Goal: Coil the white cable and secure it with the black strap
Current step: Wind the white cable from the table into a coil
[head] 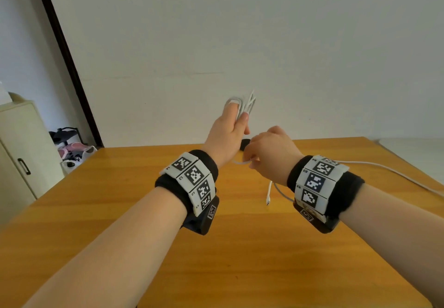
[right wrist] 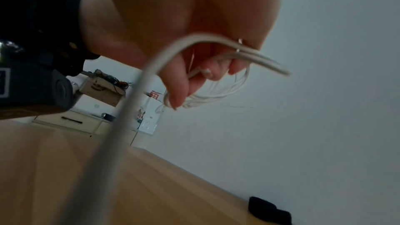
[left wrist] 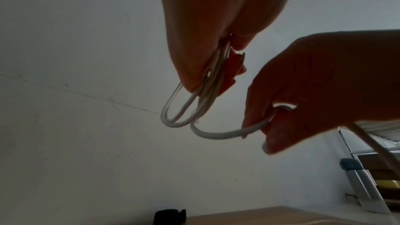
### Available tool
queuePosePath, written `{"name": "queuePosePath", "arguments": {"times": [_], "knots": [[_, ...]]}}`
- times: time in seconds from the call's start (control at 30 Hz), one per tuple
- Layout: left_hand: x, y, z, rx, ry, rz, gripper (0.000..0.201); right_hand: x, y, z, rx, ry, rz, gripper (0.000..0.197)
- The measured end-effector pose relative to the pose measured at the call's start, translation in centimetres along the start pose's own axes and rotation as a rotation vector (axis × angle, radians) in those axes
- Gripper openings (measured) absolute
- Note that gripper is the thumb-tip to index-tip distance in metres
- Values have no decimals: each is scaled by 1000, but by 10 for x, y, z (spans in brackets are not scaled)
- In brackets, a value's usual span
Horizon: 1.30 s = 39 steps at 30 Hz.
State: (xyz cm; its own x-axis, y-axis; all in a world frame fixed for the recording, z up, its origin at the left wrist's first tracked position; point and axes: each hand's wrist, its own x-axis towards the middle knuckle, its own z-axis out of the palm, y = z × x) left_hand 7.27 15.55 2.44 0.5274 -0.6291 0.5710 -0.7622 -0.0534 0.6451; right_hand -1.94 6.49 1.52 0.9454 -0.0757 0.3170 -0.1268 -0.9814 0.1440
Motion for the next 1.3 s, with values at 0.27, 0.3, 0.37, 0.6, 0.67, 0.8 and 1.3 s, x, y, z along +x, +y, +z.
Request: {"name": "queuePosePath", "arguments": {"times": [0.27, 0.3, 0.37, 0.6, 0.67, 0.8, 1.3], "knots": [[-6, -6, 8, 91, -55, 13, 16, -4, 5, 6, 221, 304, 205, 31], [-7, -6, 8, 96, -64, -5, 20, -4, 6, 7, 198, 339, 228, 38], [-8, -6, 8, 121, -95, -23, 20, -6, 10, 8, 186, 403, 260, 47], [-5, -11, 6, 275, -112, 8, 16, -5, 22, 5, 556, 327, 319, 30], [-3, -15, 3, 255, -125, -46, 18, -6, 30, 4, 686, 337, 365, 17], [-5, -23, -2, 201, -227, -162, 31, -7, 44, 1, 1026, 488, 473, 9], [-3, -9, -16, -700, -255, -544, 38, -6, 65, 11, 973, 504, 622, 16]]}}
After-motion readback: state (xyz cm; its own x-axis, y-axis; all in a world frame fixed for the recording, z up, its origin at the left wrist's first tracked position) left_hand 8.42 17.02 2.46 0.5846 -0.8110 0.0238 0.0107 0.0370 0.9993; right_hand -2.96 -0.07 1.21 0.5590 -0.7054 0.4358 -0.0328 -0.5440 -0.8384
